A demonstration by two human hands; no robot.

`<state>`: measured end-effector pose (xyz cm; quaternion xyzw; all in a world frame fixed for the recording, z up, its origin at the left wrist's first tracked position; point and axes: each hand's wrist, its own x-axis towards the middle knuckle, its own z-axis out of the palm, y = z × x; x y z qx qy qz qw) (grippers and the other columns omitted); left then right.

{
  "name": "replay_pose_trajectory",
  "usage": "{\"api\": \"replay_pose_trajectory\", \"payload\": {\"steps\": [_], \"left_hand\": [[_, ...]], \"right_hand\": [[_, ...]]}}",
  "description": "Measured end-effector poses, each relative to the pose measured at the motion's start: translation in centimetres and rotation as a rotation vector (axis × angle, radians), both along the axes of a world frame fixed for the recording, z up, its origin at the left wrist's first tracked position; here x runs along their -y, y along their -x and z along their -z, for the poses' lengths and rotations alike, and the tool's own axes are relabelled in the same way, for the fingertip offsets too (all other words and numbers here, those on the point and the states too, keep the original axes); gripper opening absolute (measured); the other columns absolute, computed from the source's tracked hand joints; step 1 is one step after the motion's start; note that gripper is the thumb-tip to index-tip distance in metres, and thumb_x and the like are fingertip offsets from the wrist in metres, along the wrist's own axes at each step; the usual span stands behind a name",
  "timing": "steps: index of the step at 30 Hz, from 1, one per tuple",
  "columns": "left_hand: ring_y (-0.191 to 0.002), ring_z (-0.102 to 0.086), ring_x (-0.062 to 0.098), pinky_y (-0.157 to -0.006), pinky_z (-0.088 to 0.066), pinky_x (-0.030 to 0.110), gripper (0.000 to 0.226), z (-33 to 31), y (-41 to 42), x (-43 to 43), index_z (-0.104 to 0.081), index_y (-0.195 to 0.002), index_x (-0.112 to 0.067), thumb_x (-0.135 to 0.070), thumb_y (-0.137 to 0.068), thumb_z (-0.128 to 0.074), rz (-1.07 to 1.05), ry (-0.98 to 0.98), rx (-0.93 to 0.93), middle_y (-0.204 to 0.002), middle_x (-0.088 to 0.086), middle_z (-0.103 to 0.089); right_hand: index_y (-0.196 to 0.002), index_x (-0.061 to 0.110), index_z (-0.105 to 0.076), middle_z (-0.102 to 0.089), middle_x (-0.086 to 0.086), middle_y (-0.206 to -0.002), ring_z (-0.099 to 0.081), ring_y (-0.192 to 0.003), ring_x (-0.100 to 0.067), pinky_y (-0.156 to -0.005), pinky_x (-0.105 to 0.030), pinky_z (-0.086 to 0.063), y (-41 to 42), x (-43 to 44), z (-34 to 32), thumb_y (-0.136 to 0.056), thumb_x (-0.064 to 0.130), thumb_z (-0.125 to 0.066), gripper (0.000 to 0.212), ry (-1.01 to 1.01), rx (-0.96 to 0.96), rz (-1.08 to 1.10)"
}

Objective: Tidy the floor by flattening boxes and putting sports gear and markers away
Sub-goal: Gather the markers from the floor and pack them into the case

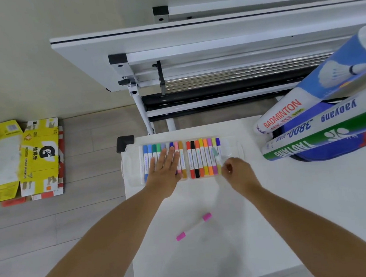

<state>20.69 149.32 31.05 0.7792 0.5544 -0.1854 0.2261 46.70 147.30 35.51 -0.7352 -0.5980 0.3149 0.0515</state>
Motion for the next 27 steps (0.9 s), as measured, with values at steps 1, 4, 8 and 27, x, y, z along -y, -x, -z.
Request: {"api": "replay_pose_trajectory", "payload": {"steps": [1,4,8,27], "left_hand": [[-0.140,0.040,0.024,-0.121,0.007,0.054,0.077,0.1,0.0,0.0,0.033,-0.148,-0.020,-0.048,-0.105,-0.025,-0.002,0.001,0.002,-0.152,0.000,0.045],[-0.140,0.040,0.024,-0.120,0.007,0.054,0.077,0.3,0.0,-0.1,0.033,-0.148,-0.020,-0.048,-0.106,-0.024,-0.002,0.006,-0.009,-0.152,0.000,0.045],[-0.139,0.040,0.023,-0.120,0.009,0.053,0.076,0.3,0.0,-0.1,0.033,-0.148,-0.020,-0.048,-0.106,-0.022,0.006,0.004,-0.019,-0.152,0.000,0.045],[-0.140,0.040,0.025,-0.120,0.005,0.055,0.077,0.5,0.1,-0.1,0.035,-0.147,-0.021,-0.051,-0.105,-0.022,0.010,0.003,-0.011,-0.151,0.000,0.046]], "right_hand": [[-0.072,0.014,-0.055,-0.056,0.001,-0.070,-0.052,-0.064,-0.016,-0.052,-0.023,-0.035,-0.4,-0.9,-0.1,-0.088,0.019,-0.053,0.017,0.011,0.009,0.065],[-0.068,0.012,-0.051,-0.053,0.001,-0.063,-0.051,-0.060,-0.014,-0.047,-0.022,-0.030,-1.2,-3.0,0.1,-0.091,0.018,-0.051,0.023,0.082,0.048,0.197],[-0.075,0.010,-0.057,-0.058,-0.002,-0.072,-0.052,-0.060,-0.012,-0.047,-0.021,-0.032,-1.3,-4.6,1.3,-0.092,0.021,-0.052,0.020,0.160,0.074,0.230],[-0.096,0.012,-0.062,-0.063,-0.003,-0.089,-0.058,-0.081,-0.016,-0.070,-0.023,-0.044,-1.8,-6.4,2.6,-0.093,0.038,-0.059,0.026,0.305,0.183,0.089]]}}
